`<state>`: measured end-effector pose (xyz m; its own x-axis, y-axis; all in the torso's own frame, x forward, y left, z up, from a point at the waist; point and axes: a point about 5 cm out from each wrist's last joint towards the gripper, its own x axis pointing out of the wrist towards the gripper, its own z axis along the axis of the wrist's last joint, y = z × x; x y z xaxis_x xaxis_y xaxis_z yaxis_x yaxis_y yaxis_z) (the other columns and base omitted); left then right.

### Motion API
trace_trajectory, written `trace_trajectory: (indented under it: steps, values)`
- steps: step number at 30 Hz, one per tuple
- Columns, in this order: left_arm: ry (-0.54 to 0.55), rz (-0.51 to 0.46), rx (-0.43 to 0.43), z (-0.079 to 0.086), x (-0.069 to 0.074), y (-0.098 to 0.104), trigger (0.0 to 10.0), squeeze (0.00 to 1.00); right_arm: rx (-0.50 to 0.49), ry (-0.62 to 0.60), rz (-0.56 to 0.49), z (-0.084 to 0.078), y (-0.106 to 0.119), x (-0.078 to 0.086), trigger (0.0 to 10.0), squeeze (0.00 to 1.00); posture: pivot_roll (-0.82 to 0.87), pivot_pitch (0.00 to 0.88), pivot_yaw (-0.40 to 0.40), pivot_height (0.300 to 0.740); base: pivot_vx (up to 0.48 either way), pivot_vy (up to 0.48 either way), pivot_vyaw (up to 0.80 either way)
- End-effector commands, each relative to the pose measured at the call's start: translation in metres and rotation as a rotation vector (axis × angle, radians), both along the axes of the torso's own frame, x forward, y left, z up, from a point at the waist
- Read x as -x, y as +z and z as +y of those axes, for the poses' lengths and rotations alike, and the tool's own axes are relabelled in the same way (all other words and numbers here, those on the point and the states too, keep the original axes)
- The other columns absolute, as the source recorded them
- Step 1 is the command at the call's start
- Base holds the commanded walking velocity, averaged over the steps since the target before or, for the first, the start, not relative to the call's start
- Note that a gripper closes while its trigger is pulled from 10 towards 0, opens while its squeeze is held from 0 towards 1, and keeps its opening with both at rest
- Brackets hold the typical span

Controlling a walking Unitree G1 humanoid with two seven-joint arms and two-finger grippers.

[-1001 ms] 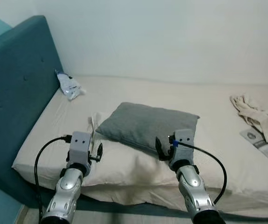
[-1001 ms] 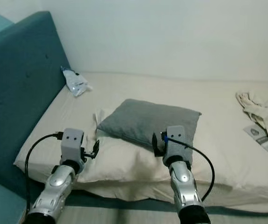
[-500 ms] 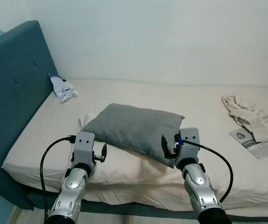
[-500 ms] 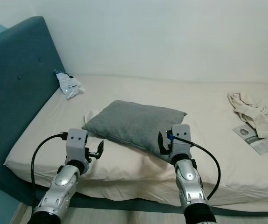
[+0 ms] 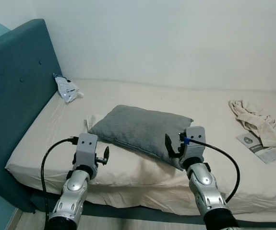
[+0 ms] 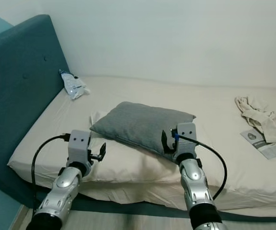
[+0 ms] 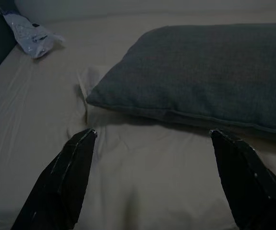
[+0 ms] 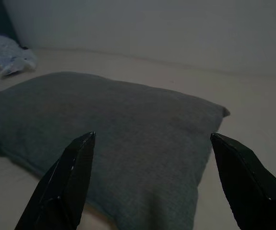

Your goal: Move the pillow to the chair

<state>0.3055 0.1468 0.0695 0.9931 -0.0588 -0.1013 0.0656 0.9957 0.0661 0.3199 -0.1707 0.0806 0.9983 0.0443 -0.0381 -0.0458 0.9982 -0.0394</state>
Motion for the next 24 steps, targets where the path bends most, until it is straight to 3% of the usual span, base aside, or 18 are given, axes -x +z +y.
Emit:
trace_trajectory:
  steps: [1, 12, 24]
  values:
    - [0.010, 0.014, -0.002, 0.0012, 0.0009, -0.0035, 10.0, 0.00, -0.018, 0.002, -0.006, 0.0010, 0.0013, -0.0009, 10.0, 0.00, -0.01, 0.050, 0.006, 0.725, 0.000, 0.000, 0.00]
    - [0.013, 0.013, -0.004, 0.0014, 0.0024, -0.0048, 10.0, 0.00, 0.003, 0.003, -0.009, -0.0020, 0.0019, -0.0007, 10.0, 0.00, -0.02, 0.056, 0.007, 0.681, 0.000, 0.000, 0.00]
    - [0.014, 0.016, -0.001, 0.0001, 0.0035, -0.0058, 10.0, 0.00, 0.011, 0.001, -0.006, -0.0032, 0.0022, -0.0011, 10.0, 0.00, -0.02, 0.059, 0.002, 0.681, 0.000, 0.000, 0.00]
